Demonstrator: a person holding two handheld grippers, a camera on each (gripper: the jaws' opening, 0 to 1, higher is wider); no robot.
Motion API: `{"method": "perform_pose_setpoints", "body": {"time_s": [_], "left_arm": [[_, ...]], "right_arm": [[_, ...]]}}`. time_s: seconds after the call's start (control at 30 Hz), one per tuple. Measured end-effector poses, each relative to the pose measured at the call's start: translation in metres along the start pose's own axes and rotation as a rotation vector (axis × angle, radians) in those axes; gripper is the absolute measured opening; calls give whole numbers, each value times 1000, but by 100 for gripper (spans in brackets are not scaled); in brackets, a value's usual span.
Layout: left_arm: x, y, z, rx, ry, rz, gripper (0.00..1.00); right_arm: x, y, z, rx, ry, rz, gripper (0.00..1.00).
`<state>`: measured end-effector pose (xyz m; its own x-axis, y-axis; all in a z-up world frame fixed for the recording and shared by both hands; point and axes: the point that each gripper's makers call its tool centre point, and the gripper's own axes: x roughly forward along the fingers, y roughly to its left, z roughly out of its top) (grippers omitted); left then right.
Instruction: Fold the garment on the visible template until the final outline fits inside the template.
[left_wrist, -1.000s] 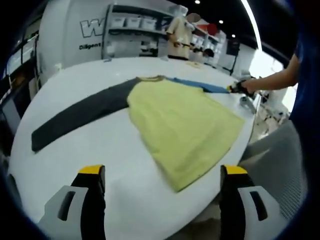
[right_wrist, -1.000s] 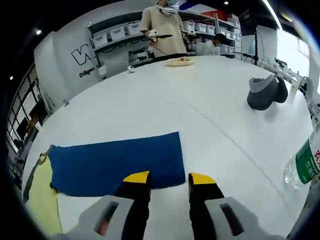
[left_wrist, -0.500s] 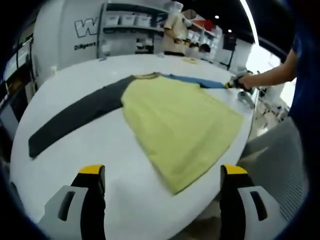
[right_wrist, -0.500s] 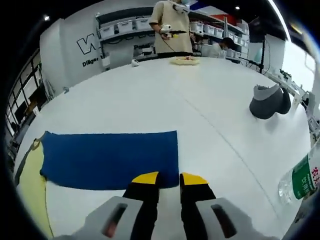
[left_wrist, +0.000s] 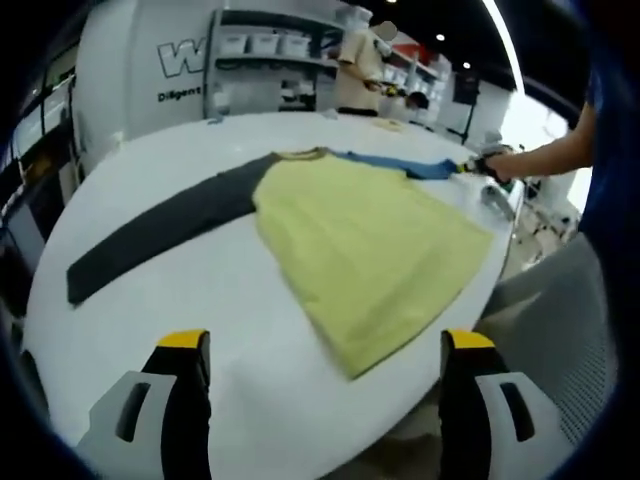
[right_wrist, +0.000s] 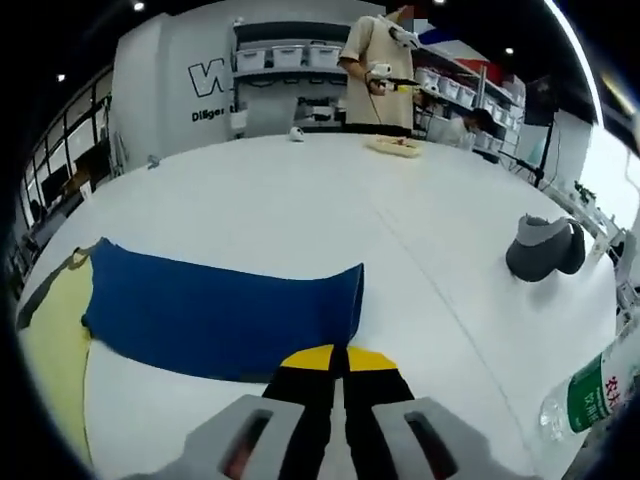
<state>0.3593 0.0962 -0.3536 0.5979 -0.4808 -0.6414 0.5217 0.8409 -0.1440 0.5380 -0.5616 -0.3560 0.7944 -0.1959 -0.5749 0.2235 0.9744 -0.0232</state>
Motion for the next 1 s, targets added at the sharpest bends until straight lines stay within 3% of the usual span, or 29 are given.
{"method": "perform_pose_setpoints", "body": {"time_s": [0.07, 0.2, 0.33, 0.53, 0.67, 0.73, 0.83, 1.0], "left_arm": [[0, 2, 1, 1, -6, 3, 90], [1, 5, 8, 8, -29, 14, 90], [1, 8, 10, 22, -42, 9, 90], [-1, 7, 13, 47, -57, 12, 88], [-3, 6, 16, 41, -80, 20, 89], [-3, 6, 17, 38, -85, 18, 89], [-4, 5, 16, 36, -91, 19, 90], [-5, 7, 18, 28, -106, 21, 91]], "right_arm": [[-11, 10, 16, 3, -49, 24, 0], [-18, 29, 29, -68, -77, 63, 0], [-38, 72, 61, -114, -143, 138, 0], [-56, 139, 91, -191, -179, 295, 0], [-65, 194, 100, -236, -197, 410, 0], [-64, 204, 103, -245, -207, 430, 0], [-74, 242, 107, -236, -215, 513, 0], [-92, 277, 105, -253, -227, 581, 0]]}}
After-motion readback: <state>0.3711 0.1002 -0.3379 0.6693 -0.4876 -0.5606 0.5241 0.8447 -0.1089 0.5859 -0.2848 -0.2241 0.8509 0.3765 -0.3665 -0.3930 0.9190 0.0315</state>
